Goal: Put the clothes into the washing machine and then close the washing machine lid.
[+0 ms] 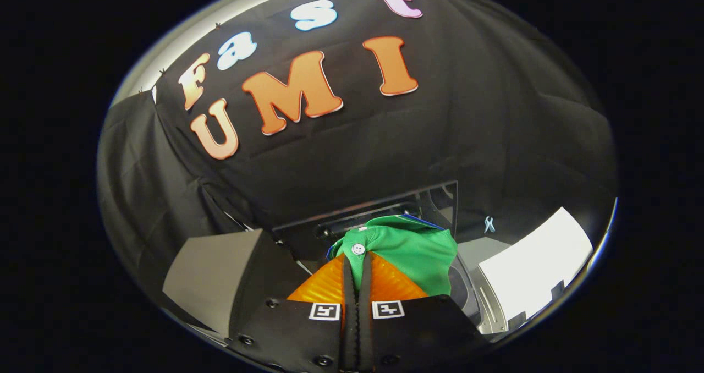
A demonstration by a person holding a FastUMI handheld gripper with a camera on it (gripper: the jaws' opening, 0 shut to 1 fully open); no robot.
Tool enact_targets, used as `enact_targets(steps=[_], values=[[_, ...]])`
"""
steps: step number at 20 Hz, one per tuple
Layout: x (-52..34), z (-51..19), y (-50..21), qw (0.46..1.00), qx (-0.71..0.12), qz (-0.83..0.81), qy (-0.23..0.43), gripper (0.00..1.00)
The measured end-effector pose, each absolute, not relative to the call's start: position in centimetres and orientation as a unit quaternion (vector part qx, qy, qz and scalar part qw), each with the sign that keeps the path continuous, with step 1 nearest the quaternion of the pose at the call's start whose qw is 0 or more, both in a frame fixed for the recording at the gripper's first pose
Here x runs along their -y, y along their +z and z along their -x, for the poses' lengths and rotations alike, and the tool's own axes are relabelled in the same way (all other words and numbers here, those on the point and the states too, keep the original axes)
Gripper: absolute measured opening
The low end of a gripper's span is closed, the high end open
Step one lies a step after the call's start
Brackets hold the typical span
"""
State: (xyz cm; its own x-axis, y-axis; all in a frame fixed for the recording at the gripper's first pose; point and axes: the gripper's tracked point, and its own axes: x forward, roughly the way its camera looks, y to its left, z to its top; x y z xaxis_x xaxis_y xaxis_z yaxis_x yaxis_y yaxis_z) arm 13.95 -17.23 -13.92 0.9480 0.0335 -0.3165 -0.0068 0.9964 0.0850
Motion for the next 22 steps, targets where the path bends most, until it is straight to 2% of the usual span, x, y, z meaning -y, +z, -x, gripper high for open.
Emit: enact_targets(steps=[22], values=[[23.2,-19.7,-39.6,0.931,-0.358,0.021,-0.064,0.08]])
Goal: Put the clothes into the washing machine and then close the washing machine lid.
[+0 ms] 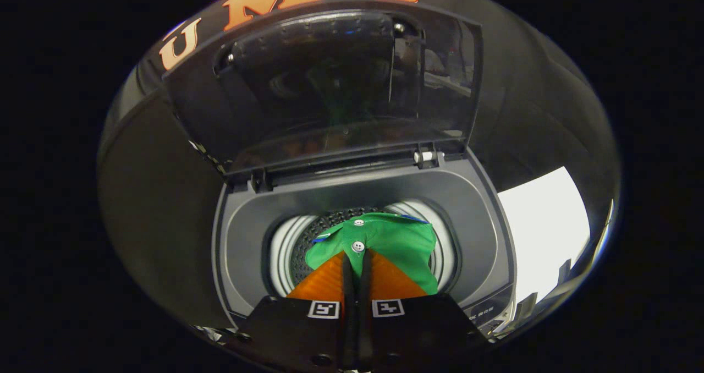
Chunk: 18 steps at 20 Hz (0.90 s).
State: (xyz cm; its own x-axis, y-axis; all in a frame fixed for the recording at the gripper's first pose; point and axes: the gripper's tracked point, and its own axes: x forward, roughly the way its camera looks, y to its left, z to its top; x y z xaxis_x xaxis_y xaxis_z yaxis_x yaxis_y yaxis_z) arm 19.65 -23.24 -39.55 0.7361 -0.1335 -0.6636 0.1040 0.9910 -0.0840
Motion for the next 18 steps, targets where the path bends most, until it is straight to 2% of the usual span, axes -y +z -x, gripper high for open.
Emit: enact_targets(steps=[5,6,8,10,11,18], values=[[24.1,-20.8,-41.7,0.923,-0.377,0.021,-0.074,0.09],[24.2,-21.1,-42.3,0.921,-0.381,0.023,-0.075,0.16],[24.2,-21.3,-42.7,0.92,-0.385,0.018,-0.078,0.18],[24.2,-21.7,-42.3,0.922,-0.377,0.024,-0.08,0.35],[24.2,-21.6,-42.1,0.922,-0.377,0.033,-0.08,0.35],[23.9,-20.6,-39.8,0.924,-0.368,0.071,-0.08,0.98]])
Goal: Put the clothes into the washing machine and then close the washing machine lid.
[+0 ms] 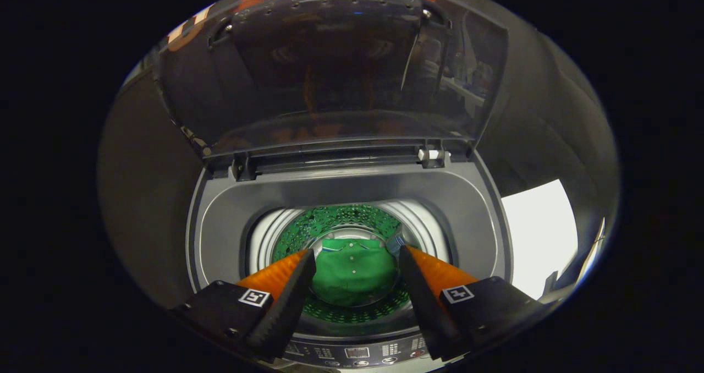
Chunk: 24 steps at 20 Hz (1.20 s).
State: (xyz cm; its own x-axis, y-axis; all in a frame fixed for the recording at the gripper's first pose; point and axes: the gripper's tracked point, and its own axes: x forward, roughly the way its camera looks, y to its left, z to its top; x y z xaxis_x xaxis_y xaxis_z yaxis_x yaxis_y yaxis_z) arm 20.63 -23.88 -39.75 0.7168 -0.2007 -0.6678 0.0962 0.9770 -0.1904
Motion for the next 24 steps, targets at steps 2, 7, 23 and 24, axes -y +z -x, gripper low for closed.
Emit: enact_targets(steps=[2,7,23,24], values=[[23.6,-19.9,-38.2,0.928,-0.357,0.072,-0.082,0.98],[22.6,-18.2,-32.3,0.943,-0.322,0.049,-0.071,0.98],[16.7,-22.6,-10.1,0.983,-0.168,0.064,-0.033,0.98],[16.4,-23.8,-9.5,0.984,-0.16,0.072,-0.03,0.98]])
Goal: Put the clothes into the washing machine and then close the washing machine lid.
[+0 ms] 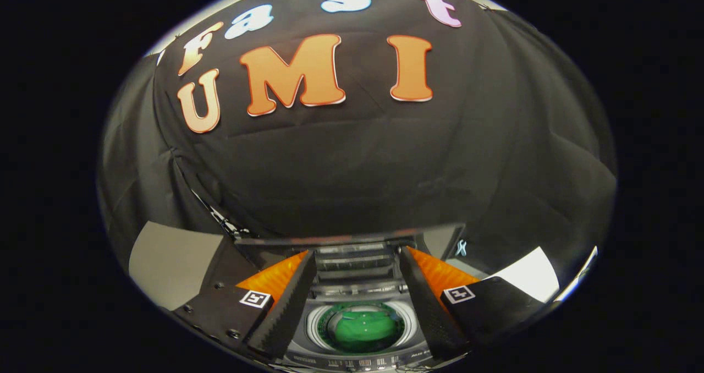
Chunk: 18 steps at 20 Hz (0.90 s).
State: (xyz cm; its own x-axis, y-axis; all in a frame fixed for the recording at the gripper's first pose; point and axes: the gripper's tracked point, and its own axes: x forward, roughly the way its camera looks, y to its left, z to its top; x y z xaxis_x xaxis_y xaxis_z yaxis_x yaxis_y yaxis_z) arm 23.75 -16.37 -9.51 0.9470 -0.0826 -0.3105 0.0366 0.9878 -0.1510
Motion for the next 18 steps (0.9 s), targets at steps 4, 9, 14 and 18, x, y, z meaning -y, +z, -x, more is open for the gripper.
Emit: enact_targets(steps=[4,9,14,18], values=[[16.2,-28.7,-9.8,0.982,-0.159,0.098,-0.031,0.98],[16.7,-34.2,-11.9,0.978,-0.178,0.104,-0.041,0.99],[16.9,-36.0,-14.5,0.97,-0.208,0.117,-0.041,0.99],[17.1,-35.6,-15.0,0.973,-0.208,0.098,-0.035,0.97]])
